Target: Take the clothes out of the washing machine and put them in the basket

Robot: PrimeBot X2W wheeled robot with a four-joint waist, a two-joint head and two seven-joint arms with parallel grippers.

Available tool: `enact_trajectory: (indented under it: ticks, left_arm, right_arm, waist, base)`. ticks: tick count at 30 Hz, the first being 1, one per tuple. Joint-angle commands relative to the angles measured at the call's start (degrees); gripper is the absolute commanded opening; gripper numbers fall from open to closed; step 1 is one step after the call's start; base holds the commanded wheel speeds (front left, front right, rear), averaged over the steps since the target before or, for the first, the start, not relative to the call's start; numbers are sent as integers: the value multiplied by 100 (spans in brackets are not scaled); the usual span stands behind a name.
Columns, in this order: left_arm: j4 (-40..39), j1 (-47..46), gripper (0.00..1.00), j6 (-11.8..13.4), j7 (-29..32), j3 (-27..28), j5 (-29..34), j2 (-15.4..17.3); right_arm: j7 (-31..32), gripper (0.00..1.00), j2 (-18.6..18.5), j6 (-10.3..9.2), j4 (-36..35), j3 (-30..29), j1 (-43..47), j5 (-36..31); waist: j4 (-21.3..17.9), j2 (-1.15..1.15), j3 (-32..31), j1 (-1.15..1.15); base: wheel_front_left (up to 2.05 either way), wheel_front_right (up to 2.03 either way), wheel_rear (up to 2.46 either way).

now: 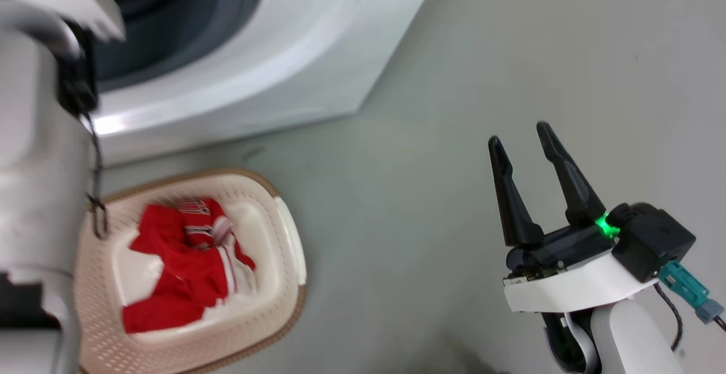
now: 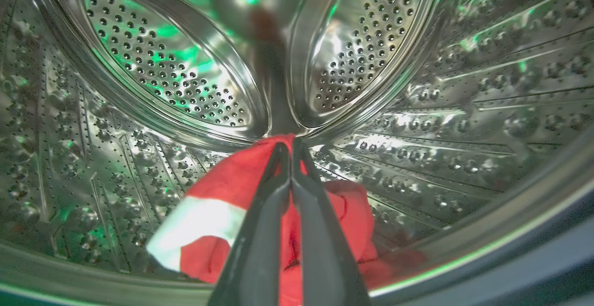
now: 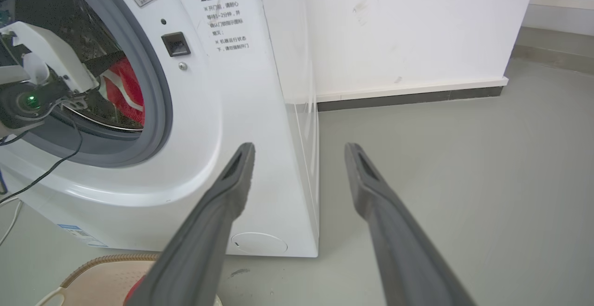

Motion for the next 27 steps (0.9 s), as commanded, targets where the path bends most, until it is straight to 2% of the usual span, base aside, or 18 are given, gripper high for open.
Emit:
enact_trajectory:
  ticks: [1,7,15,21,27]
  left_arm:
    - [-67,199,0,-27,-50,41,-52,-40]
    - [-697,1240,0,-77,-117,230,-195,-161]
    - [-2214,2724,0,-73,-118,429,-51,-340]
    - [-3548,4031,0,113,-112,359,55,-541]
    - [-4969,5246,0,445,-64,237,251,-567]
  right_arm:
    - [26,100,-3,-3,34,-32,67,-55]
    - [222,100,-4,-3,69,-143,335,-147]
    - [410,100,-3,-3,-18,-313,683,-216]
    - [544,100,-2,-3,-122,-472,939,-261]
    - [684,100,-2,-3,-291,-633,1170,-338]
  waist:
    - [288,0,-565,0]
    - [455,0,-1289,0]
    - [731,0,-2032,0]
    - [944,0,-2487,0]
    - [1179,0,-2639,0]
  base:
    - [0,0,0]
    - [0,0,0]
    - [0,0,0]
    - [0,0,0]
    - [0,0,0]
